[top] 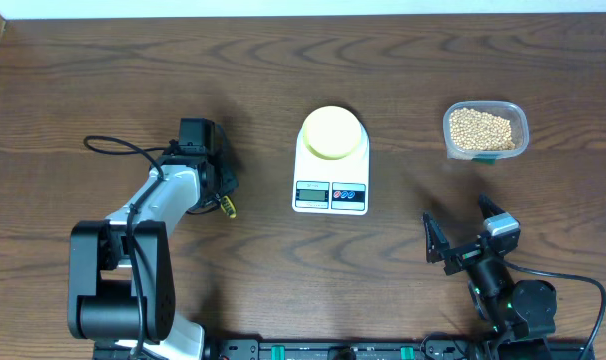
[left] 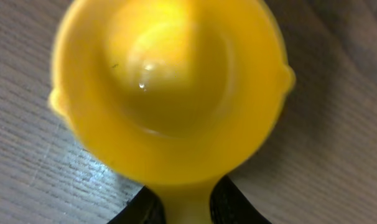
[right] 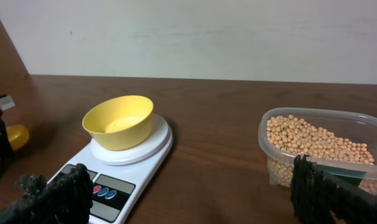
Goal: Scoop item into bowl and weigh 50g on scale
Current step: 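Lift the yellow scoop with the left gripper toward the right gripper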
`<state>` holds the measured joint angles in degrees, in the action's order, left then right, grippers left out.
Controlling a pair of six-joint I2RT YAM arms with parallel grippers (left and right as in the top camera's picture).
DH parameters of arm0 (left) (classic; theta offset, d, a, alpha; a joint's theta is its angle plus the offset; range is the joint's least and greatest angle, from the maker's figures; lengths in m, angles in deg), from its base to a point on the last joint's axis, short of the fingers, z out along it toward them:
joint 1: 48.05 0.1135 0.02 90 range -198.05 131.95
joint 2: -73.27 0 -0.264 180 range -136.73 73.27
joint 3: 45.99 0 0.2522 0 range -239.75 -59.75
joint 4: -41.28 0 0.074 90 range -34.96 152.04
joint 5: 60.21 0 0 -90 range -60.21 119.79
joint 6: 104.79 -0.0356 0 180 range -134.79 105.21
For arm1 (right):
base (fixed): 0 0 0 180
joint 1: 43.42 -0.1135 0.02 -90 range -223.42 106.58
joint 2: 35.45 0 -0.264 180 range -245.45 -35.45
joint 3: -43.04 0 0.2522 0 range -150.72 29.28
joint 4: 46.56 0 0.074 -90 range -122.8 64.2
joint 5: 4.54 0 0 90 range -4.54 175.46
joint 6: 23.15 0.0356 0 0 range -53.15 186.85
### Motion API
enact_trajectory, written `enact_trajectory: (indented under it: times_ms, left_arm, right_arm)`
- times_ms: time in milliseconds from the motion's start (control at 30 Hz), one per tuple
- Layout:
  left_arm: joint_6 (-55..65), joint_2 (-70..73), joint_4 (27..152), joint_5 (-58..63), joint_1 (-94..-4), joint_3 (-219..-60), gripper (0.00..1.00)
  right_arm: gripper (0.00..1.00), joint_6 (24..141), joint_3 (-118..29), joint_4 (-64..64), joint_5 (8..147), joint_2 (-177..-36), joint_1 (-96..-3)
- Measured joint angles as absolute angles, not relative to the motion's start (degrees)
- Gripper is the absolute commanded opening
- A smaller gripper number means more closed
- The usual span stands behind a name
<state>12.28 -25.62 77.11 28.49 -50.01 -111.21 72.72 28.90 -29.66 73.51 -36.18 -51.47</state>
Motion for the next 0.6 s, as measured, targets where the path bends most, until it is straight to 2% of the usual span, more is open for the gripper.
enact_trajectory:
  times_ms: [67, 200, 300, 600]
  left_arm:
    - [12.17, -25.65, 76.43, 28.53, -50.03, -111.21, 0.38]
    - [10.47, -26.11, 73.35, 28.71, -50.03, -111.19, 0.37]
    - [10.2, -26.19, 73.11, 28.73, -50.03, -111.19, 0.29]
    - [9.31, -26.32, 73.15, 28.95, -50.01, -111.19, 0.22]
  right_arm:
    - [0.99, 72.69, 28.9, -29.64, 73.51, -36.18, -51.47]
    - [0.99, 72.72, 28.9, -29.66, 73.51, -36.18, -51.47]
    - [0.99, 72.69, 28.9, -29.64, 73.51, -36.18, -51.47]
    - [0.99, 72.69, 28.9, -29.66, 73.51, -36.18, -51.47]
